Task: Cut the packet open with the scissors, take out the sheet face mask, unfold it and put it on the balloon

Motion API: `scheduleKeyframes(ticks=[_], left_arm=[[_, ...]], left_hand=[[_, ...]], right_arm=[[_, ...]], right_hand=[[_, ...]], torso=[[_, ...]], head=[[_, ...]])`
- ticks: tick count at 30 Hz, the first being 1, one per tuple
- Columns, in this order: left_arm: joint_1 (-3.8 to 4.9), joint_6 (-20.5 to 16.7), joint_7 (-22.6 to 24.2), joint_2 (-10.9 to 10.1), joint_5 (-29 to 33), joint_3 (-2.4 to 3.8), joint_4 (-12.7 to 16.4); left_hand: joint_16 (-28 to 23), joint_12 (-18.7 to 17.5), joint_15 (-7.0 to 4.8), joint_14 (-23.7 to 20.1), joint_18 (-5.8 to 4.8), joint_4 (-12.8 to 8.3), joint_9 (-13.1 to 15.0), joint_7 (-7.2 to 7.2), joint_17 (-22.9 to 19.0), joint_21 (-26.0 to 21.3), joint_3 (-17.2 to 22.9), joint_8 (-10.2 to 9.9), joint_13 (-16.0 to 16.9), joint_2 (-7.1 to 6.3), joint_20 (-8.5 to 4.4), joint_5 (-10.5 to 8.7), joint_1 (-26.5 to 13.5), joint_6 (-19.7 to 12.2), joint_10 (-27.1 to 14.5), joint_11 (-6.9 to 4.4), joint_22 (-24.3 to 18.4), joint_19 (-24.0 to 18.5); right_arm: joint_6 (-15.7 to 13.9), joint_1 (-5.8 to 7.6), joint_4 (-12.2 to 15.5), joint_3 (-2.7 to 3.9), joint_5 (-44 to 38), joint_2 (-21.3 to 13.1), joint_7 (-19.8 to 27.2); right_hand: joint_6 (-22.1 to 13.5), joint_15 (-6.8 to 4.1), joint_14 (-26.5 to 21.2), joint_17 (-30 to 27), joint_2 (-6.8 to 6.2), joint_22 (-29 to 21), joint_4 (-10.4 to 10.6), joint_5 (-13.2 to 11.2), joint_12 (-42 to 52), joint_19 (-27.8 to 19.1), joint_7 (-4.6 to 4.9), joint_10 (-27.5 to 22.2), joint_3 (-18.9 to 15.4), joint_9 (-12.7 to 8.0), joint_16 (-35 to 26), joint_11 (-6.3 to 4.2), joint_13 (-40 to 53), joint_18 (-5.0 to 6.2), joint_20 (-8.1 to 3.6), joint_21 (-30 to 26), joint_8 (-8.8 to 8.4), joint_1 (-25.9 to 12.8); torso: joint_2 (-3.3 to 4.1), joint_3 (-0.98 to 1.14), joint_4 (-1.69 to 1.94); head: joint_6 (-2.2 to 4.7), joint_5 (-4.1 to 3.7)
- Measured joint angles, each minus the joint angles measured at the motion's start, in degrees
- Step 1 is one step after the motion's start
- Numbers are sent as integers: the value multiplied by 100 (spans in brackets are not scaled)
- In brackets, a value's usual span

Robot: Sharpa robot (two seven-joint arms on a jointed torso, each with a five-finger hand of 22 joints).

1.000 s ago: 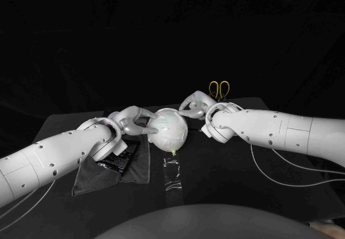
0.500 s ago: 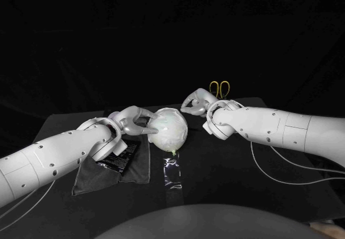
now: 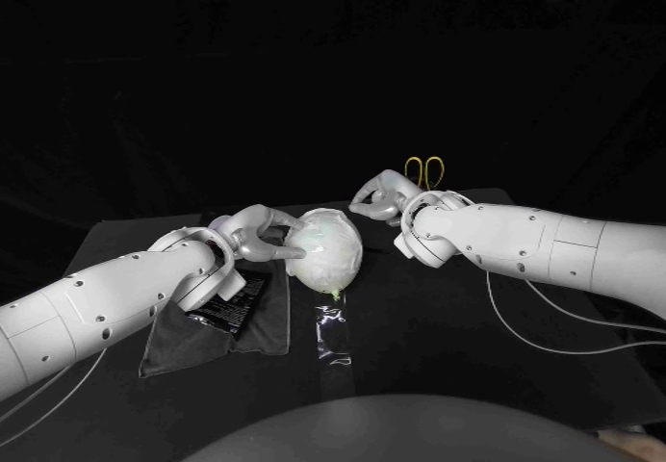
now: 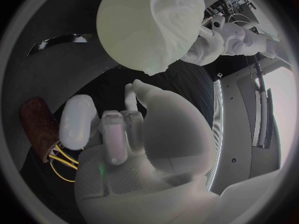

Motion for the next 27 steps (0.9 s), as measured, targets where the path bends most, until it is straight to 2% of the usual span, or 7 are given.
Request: scheduleKeyframes(ticks=[2, 4, 8, 11, 19, 25, 27], left_arm=[[0, 0, 0, 0, 0, -1, 3], [0, 0, 0, -1, 0, -1, 4], [0, 0, 0, -2, 0, -1, 4], [1, 0, 0, -2, 1, 1, 7], [1, 0, 0, -4, 1, 0, 14], [0, 0, -2, -11, 1, -1, 15], [-1, 0, -4, -16, 1, -1, 15]], left_hand=[[0, 0, 0, 0, 0, 0, 0, 0, 0, 0, 0, 0, 0, 0, 0, 0, 0, 0, 0, 0, 0, 0], [0, 0, 0, 0, 0, 0, 0, 0, 0, 0, 0, 0, 0, 0, 0, 0, 0, 0, 0, 0, 0, 0], [0, 0, 0, 0, 0, 0, -1, 0, 0, 0, 0, 0, 0, 0, 0, 0, 0, 0, 0, 0, 1, 0], [0, 0, 0, 0, 0, 0, -1, 0, 0, 0, 0, 0, 0, 0, 0, 0, 0, 0, 0, 0, 0, 0], [0, 0, 0, 0, 0, 0, -2, 0, -1, 0, 0, 0, 0, 0, 0, 0, 0, 0, 0, 0, -4, 0], [0, 0, 0, 0, 0, 0, -2, 0, -1, 0, 0, 0, 0, 0, 0, 0, 0, 0, 0, 0, -4, 0], [0, 0, 0, 0, 0, 0, -2, 0, -1, 0, 0, 0, 0, 0, 0, 0, 0, 0, 0, 0, -4, 0]], right_arm=[[74, 1, 99, 0, 63, -56, 23], [135, 2, 168, 0, 115, -92, 41], [264, 3, 265, -3, 229, -143, 56], [356, 4, 276, -3, 301, -144, 57], [546, 1, 222, -4, 410, -73, 34], [610, 0, 182, -4, 442, -21, 14], [623, 0, 182, -4, 446, 0, 10]], right_hand=[[-79, 38, 0, 0, -146, 0, 163, -16, -21, -36, 79, 7, -162, -61, -1, 64, 0, -1, 36, -27, -100, -189], [-186, 75, -5, 0, -237, 0, 263, -16, -36, -38, 117, 1, -263, -112, -3, 100, 0, -1, 46, -49, -198, -280], [-401, 150, -10, 0, -286, -1, 398, -16, -87, -55, 217, 7, -397, -220, -10, 188, -2, -2, 120, -93, -395, -329], [-462, 186, 1, 0, -269, -1, 470, -16, -88, -74, 276, 1, -508, -281, 5, 222, -3, -4, 183, -115, -493, -345], [-465, 195, -7, -5, -256, -5, 584, -16, -123, -85, 279, 10, -630, -337, 5, 232, -5, -5, 213, -137, -545, -358], [-465, 212, 10, -4, -254, -4, 552, -15, -123, -88, 279, 10, -710, -363, 3, 232, -2, -6, 234, -137, -551, -357], [-401, 212, 10, -4, -218, -3, 506, -15, -123, -83, 262, 10, -757, -374, 2, 231, -1, -6, 255, -137, -552, -193]], torso=[[0, 0, -1], [-1, 1, -3], [-4, 1, -5], [-4, 4, -5], [0, 4, -1], [0, 0, 8], [0, 0, 9]], head=[[0, -1], [0, -1], [0, -11], [0, -17], [0, -24], [0, -21], [0, -16]])
